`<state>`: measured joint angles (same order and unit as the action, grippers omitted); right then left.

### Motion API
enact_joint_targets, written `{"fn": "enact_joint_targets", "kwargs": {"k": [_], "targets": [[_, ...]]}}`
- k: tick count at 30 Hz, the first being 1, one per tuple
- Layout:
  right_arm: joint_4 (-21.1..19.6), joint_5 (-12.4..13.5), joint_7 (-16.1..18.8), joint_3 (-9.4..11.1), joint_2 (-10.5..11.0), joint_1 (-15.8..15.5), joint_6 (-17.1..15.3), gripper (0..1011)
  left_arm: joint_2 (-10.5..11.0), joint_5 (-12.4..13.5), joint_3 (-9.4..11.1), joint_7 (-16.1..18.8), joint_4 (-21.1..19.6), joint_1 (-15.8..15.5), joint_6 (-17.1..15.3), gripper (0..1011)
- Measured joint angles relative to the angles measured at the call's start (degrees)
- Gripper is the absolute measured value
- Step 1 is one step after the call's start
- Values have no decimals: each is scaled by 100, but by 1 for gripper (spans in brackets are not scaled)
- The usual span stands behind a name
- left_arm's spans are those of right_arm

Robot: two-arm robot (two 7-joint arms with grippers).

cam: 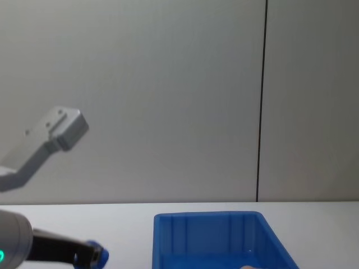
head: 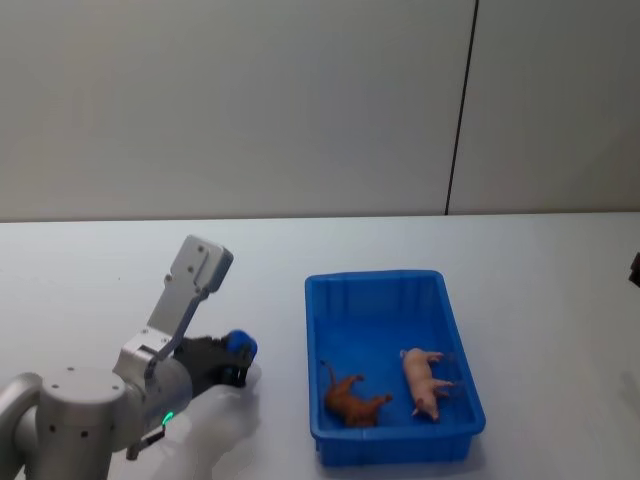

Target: Pick up the two dolls from the table and place them into the box.

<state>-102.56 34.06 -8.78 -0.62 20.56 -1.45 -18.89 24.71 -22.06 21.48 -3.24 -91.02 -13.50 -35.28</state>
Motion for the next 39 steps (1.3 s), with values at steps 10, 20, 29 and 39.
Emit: {"fn": "enact_joint_targets", "kwargs": {"k": [10,20,29,39], "targets": [[0,0,0,0,0,0,0,1001,32,33,-130,6,-255,-96,470,184],[0,0,0,0,0,0,0,1001,-36,-60,-216,-373,-353,-302,890,184],[0,0,0,0,0,0,0,1001,-147,-264,-238,-975,-296,-533,1074,183],[0,0,0,0,0,0,0,1001,-261,-477,-195,-1829,-58,-769,920,183]]}}
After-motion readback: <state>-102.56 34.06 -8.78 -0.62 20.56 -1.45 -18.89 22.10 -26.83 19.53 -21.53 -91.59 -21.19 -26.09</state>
